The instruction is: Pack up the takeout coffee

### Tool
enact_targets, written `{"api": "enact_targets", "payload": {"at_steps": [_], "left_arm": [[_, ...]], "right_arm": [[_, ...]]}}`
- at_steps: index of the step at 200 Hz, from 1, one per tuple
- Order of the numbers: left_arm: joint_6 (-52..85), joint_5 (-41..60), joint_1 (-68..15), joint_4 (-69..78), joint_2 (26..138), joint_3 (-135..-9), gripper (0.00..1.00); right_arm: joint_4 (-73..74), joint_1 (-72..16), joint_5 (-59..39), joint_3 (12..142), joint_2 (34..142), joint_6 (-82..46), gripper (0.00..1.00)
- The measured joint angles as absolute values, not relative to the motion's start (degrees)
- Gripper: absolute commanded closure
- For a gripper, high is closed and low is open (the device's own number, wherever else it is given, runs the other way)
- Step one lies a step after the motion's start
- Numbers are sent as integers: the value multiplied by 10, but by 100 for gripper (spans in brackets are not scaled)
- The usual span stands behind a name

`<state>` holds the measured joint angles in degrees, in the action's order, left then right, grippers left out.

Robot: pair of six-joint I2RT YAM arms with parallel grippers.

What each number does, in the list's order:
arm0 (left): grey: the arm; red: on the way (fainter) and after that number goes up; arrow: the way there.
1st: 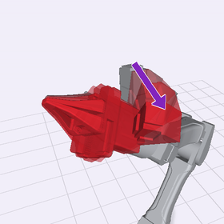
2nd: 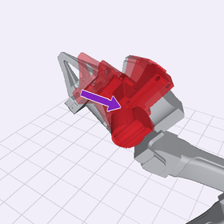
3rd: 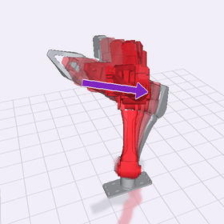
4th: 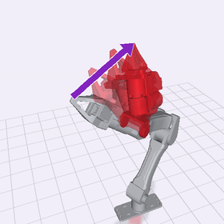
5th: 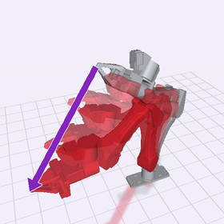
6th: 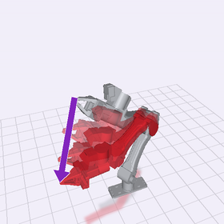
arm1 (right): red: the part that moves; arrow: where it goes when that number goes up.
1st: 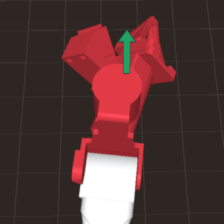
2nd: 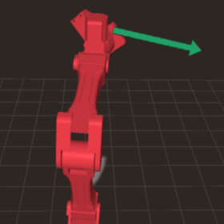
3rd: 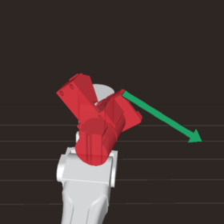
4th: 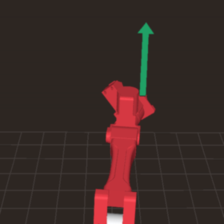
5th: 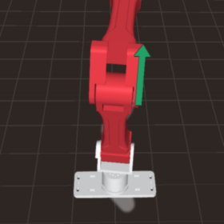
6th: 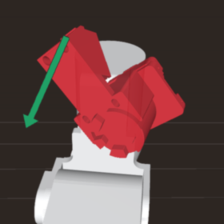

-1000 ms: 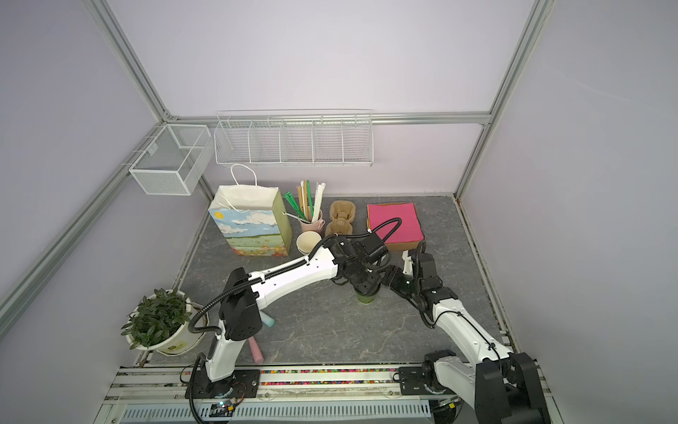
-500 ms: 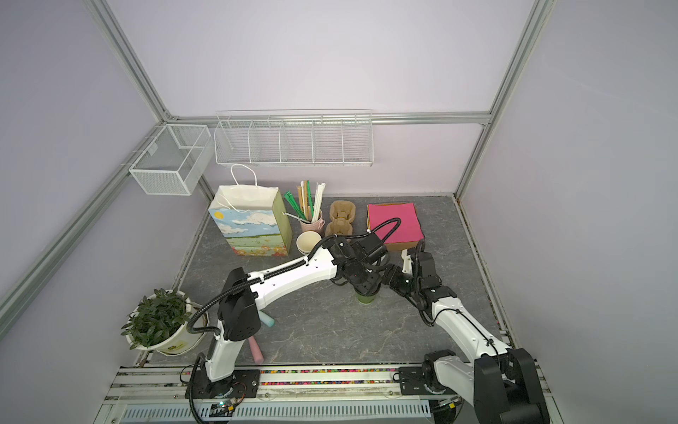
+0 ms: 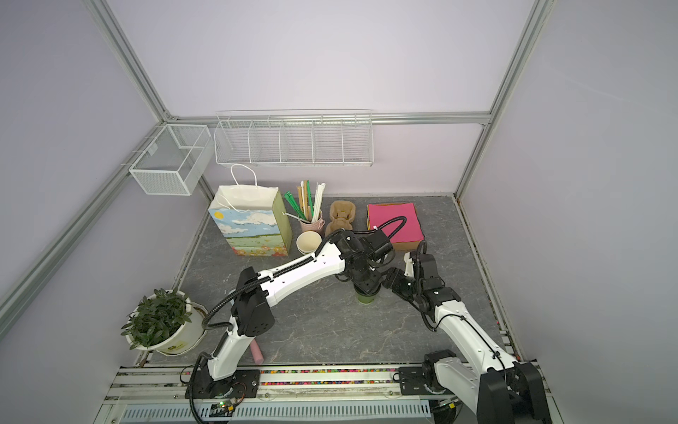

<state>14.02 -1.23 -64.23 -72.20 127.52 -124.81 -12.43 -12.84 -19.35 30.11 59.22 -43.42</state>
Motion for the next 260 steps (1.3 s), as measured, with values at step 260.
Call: {"api": "enact_targets", "payload": {"at_steps": [260], "left_arm": [[133, -12, -642, -751, 1280, -1260, 20]], "right_arm": [[-156, -167, -156, 310, 577, -428, 37]]}}
